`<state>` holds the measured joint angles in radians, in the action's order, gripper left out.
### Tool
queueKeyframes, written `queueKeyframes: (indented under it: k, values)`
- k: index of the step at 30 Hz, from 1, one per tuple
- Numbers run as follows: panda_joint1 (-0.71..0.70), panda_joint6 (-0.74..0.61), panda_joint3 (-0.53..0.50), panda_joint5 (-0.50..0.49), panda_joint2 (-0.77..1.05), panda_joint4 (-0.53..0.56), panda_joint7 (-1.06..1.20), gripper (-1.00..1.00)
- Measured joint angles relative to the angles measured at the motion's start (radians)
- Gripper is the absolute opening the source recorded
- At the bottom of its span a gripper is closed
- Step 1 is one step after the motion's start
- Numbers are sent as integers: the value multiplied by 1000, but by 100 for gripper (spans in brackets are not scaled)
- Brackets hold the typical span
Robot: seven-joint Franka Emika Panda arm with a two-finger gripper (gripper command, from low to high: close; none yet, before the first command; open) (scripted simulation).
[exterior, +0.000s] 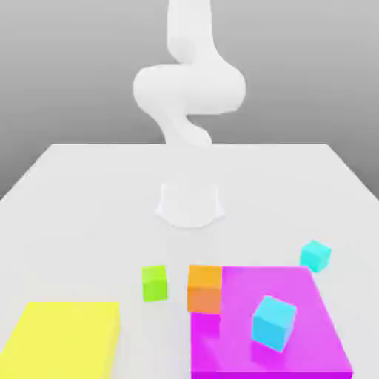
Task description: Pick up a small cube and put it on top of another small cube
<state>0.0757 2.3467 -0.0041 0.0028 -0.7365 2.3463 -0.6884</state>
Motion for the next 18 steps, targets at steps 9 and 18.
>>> queueKeyframes:
  k: [9,18]
  values:
    - [267,169,-3,17,231,168,411,0]
    - [507,335,21,37,458,333,817,0]
